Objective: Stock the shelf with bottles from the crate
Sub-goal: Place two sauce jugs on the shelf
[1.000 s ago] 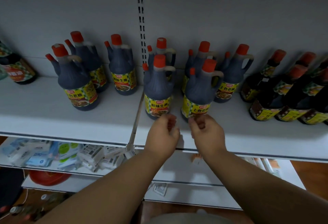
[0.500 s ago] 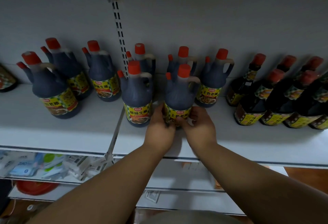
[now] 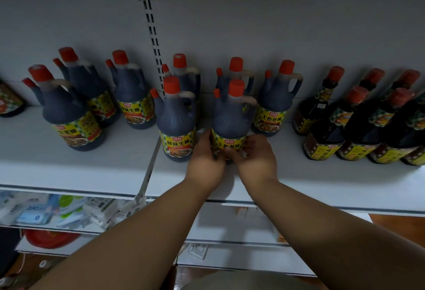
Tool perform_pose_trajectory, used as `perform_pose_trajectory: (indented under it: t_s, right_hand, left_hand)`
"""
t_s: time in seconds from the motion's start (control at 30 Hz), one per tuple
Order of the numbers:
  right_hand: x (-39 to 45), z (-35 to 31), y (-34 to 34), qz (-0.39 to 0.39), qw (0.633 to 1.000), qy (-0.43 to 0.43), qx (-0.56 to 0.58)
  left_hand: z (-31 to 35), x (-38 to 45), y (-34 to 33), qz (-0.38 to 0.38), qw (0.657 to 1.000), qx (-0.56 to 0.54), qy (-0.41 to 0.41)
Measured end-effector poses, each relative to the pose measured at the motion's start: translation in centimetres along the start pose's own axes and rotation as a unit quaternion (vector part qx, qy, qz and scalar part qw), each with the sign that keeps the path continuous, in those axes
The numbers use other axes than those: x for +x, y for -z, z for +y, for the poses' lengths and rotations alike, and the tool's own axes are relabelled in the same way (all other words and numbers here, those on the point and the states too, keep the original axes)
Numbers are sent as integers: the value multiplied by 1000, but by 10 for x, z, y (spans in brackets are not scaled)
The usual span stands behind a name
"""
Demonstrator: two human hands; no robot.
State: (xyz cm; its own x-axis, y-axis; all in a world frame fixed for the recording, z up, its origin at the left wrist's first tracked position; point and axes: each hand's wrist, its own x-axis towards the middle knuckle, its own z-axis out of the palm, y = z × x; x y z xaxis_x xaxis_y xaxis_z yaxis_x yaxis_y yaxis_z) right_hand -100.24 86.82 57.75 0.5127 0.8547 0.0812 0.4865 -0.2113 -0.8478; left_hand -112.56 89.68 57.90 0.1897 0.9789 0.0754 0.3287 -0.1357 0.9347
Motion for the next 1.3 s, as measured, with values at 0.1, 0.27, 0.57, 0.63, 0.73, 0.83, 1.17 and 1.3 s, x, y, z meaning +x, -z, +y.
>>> perform_pose_trajectory:
  t_s: [0.1,0.27,0.57,0.63,0.73,0.83,1.17,1.3]
  right_hand:
    - [-1,0,-1,6,1000,-2,-7]
    - [-10,-4,0,4,1000,-5,2]
    - [-37,-12,18,-25,999,33,-28]
    - [-41,-17,24,-49,997,40,-34]
    - [-46,-19,32,-78,994,54,-49]
    - [-55,-16,42,-93,992,73,-46]
    - [-110,-21,53,-124,988,89,-20]
    - [-123,-33,51,-106,993,55,-14]
  left_hand:
    - [1,1,0,-7,1000,16,-16]
    - [-6,-7,-2,27,999,44,-13]
    - [7,-48,5,-55,998,43,11]
    - [15,-54,7,-47,998,52,6]
    - [25,-65,7,-12,997,74,6]
    - [31,-87,5,36,995,87,22]
    - [37,-162,28,66,992,101,26]
    - [42,-160,48,33,994,95,36]
